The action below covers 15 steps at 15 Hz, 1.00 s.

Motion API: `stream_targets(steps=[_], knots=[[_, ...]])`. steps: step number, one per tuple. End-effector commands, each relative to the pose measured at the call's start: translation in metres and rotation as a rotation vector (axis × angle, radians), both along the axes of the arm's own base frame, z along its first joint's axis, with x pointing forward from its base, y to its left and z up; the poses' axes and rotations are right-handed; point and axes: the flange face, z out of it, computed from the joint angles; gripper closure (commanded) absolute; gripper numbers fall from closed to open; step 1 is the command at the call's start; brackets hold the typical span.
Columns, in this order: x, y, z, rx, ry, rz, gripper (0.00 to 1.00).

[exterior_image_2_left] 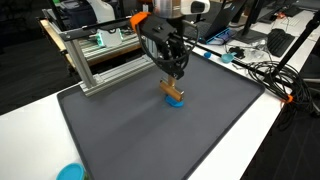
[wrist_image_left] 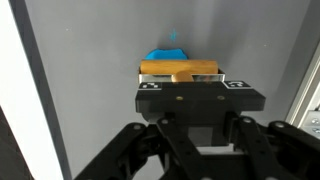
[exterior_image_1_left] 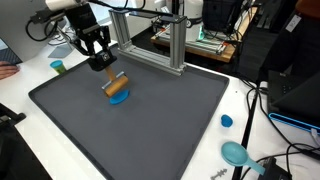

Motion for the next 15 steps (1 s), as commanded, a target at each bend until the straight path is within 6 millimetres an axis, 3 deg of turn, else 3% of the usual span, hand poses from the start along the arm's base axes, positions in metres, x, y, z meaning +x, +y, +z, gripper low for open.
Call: stream_targets(steps=[1, 15], knots=[[0.006, 0.005, -0.004, -0.025, -0.027, 0.008, 0.79], [0.003, 0.023, -0.053, -0.034, 0.026, 0.021, 0.79]])
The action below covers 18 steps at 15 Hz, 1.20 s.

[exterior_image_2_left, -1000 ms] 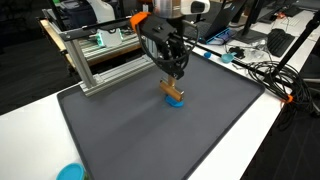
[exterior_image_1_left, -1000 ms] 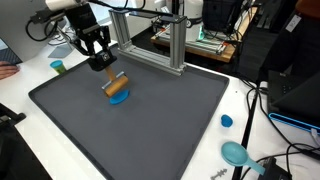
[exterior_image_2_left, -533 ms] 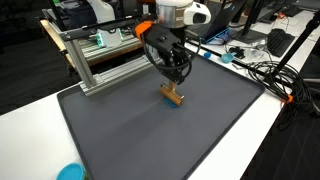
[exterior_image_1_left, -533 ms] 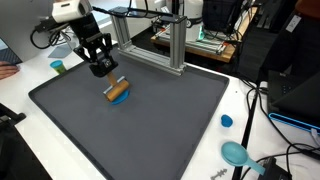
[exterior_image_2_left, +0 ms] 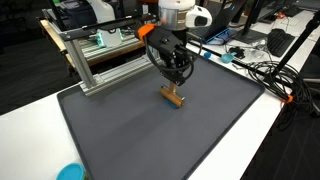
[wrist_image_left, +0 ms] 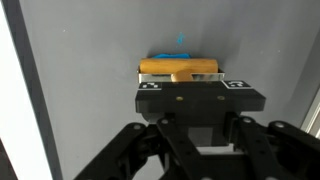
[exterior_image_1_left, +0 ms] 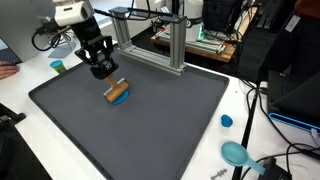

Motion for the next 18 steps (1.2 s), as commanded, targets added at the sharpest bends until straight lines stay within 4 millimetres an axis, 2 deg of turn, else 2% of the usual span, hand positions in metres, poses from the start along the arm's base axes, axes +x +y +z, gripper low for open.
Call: stream_targets(steps=[1, 5, 7, 8, 12, 13, 18], knots=[[-0.005, 0.011, -0.026, 0.009, 0.031, 0.009, 0.79], [-0.004, 0.011, -0.037, 0.023, 0.013, -0.008, 0.79], [-0.004, 0.009, -0.032, 0.047, 0.026, -0.019, 0.79], [0.0, 0.002, -0.001, 0.006, -0.001, -0.003, 0.54], [0.0, 0.001, -0.002, 0.012, -0.001, -0.009, 0.54], [0.0, 0.001, -0.002, 0.012, -0.001, -0.009, 0.79], [0.002, 0.007, -0.016, 0.042, -0.041, 0.004, 0.79]])
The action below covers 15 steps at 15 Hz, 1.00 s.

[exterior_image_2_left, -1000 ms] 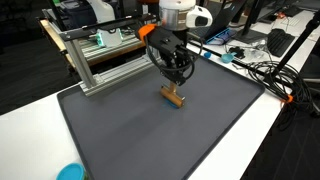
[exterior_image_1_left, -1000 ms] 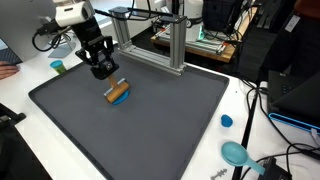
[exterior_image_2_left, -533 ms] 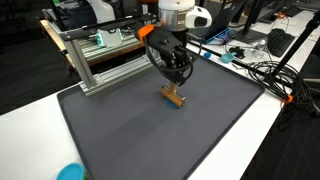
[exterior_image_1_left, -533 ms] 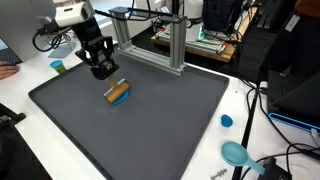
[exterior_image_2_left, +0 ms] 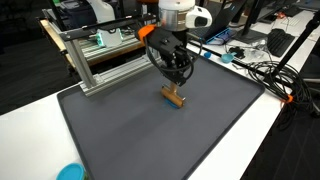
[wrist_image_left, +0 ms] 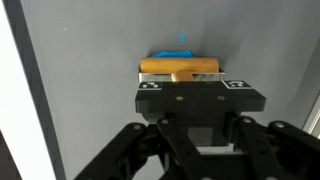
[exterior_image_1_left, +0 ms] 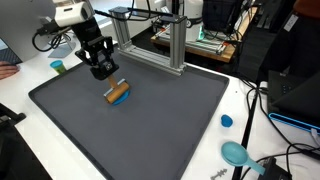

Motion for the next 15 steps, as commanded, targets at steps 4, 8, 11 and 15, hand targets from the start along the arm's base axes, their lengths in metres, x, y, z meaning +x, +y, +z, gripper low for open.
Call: stream_targets(steps=[4, 8, 11, 15], knots=[[0.001, 0.012, -0.02, 0.066, -0.049, 0.031, 0.79], [-0.001, 0.012, -0.025, 0.079, -0.067, 0.051, 0.79], [-0.006, 0.015, -0.032, 0.08, -0.072, 0.07, 0.79], [-0.017, 0.021, -0.04, 0.094, -0.087, 0.1, 0.79]])
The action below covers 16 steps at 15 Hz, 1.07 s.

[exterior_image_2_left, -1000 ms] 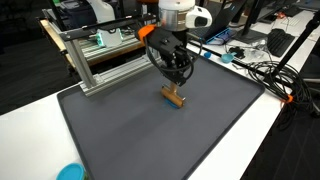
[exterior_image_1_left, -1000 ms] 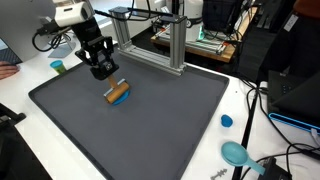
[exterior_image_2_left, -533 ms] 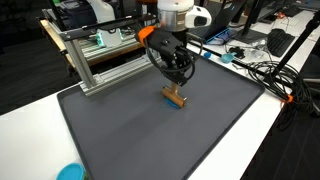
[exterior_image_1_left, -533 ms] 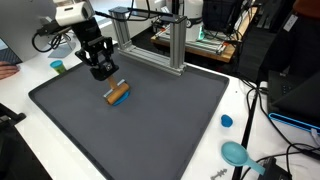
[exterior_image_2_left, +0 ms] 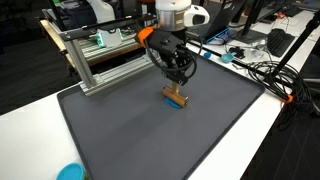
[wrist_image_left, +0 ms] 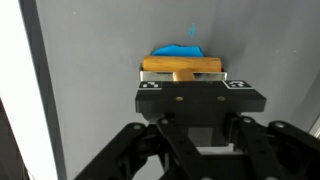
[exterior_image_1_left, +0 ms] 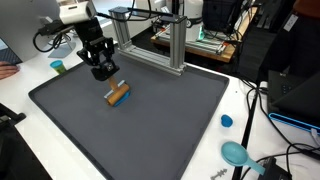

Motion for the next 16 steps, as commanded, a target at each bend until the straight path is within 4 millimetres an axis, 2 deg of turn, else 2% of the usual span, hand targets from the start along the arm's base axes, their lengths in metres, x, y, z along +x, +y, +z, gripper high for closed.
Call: stream_targets(steps=[1, 6, 10, 13, 16], knots=[[-0.013, 0.021, -0.038, 0.073, -0.031, 0.033, 0.79], [-0.021, 0.025, -0.042, 0.151, -0.032, 0.068, 0.79], [-0.019, 0.025, -0.042, 0.177, -0.017, 0.071, 0.79], [-0.012, 0.021, 0.006, 0.105, -0.011, 0.059, 0.79], [-0.011, 0.017, 0.063, -0.071, -0.024, -0.002, 0.79]])
